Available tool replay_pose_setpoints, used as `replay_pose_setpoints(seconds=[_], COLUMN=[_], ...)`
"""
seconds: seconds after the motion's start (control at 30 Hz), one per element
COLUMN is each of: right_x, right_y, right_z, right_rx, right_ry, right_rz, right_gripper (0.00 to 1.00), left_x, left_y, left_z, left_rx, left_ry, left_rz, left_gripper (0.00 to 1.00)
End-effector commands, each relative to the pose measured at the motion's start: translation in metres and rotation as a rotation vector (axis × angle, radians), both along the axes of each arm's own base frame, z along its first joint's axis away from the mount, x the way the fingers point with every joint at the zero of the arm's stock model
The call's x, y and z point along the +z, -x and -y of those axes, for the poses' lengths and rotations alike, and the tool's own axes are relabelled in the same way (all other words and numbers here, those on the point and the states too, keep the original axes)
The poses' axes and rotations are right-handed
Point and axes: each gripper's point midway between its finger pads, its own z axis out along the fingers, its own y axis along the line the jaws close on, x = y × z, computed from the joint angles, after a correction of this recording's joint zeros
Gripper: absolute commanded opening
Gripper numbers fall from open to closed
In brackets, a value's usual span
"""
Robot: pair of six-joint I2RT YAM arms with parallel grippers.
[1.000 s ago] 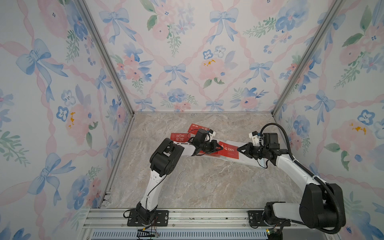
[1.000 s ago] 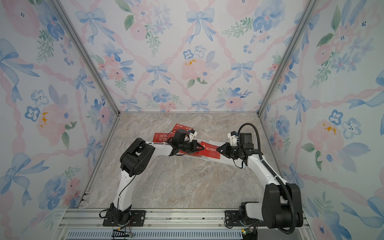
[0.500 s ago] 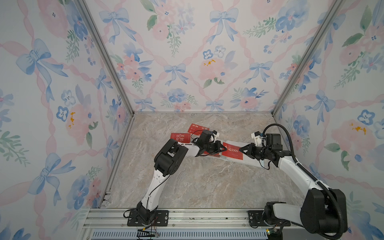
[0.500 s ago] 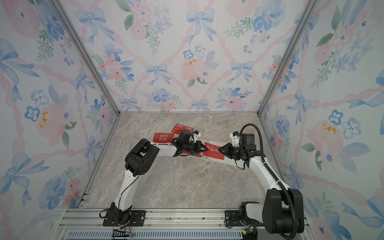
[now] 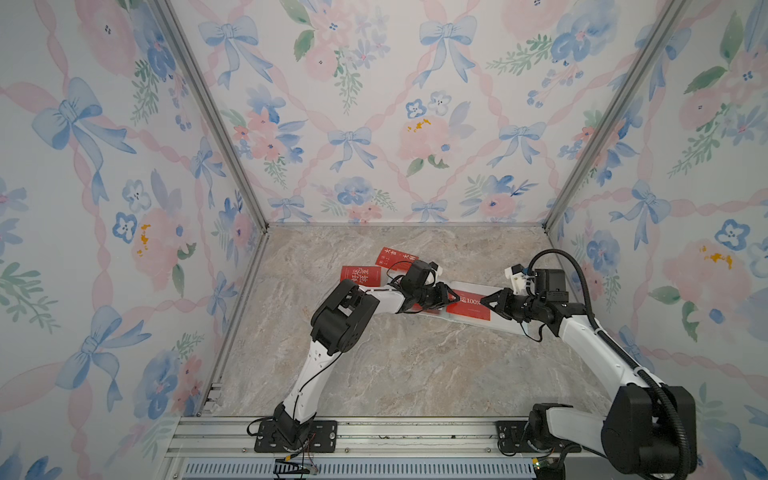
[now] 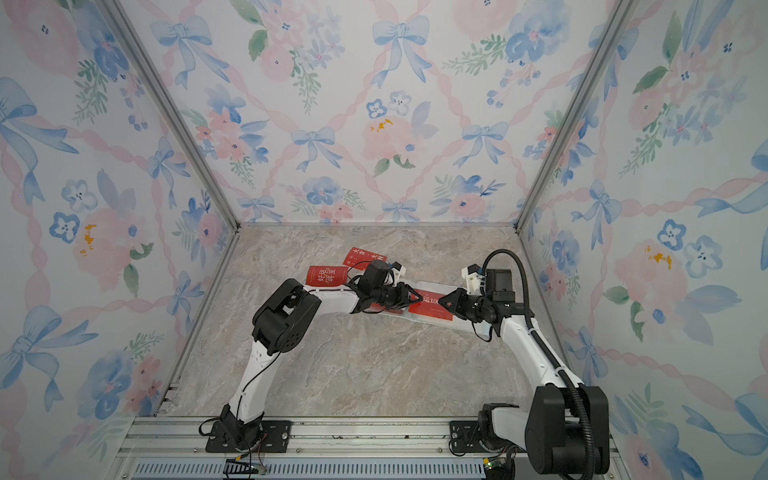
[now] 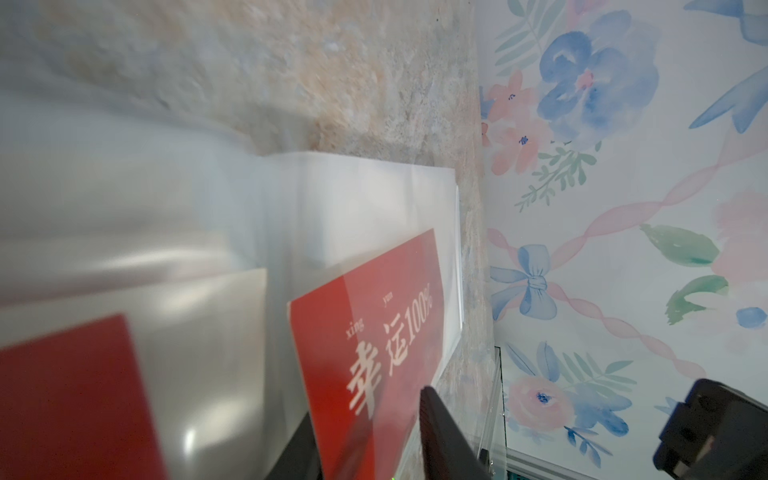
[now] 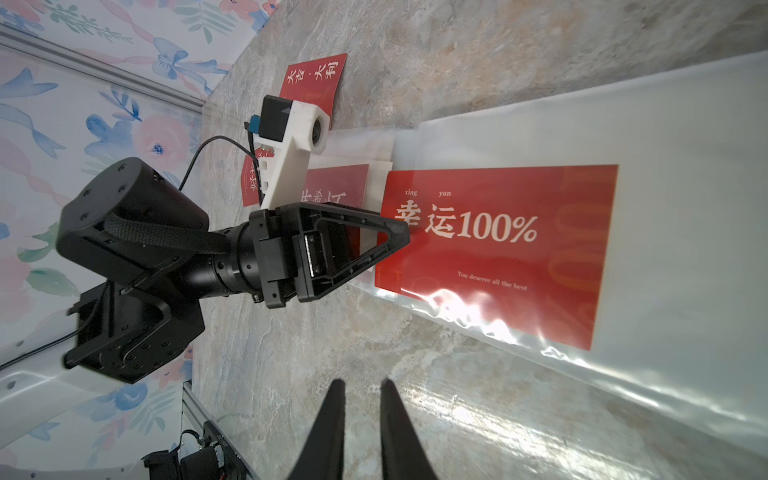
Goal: Place the photos into the photo albums
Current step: Insert the photo into the photo album.
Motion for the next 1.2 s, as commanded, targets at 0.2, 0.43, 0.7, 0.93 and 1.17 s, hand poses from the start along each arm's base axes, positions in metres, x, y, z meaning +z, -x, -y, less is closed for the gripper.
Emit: replay_pose_setpoints(seconds=[0.2, 0.43, 0.7, 0.93, 1.17], right_x=[-0.002, -0.012, -0.022, -0.028, -0.045], right_y=[0.004, 0.008, 0.009, -0.001, -0.028], right_z=[0.004, 0.006, -0.009, -0.045, -0.09], right_rx=[0.0, 0.008, 0.059, 0.183, 0.286], right_ry=[0.017, 0.061, 0.101, 0.197, 0.306], right_rz=[-0.005, -0.037, -0.067, -0.092, -0.117], right_gripper=[0.18, 0.18, 0.18, 0.18, 0.18], left_x=[0.018, 0.037, 0.077, 0.099, 0.088], left_y=[-0.006, -0.01, -0.012, -0.016, -0.008], left_z=[-0.014, -0.015, -0.02, -0.071, -0.126], left_rx=[0.053, 0.067, 0.079, 0.158, 0.231], left_ry=[-0.085, -0.165, -0.137, -0.173, -0.235], left_rz=[0.032, 0.088, 0.146, 0.206, 0.195], left_gripper=[0.45, 0.63, 0.62, 0.61, 0.6])
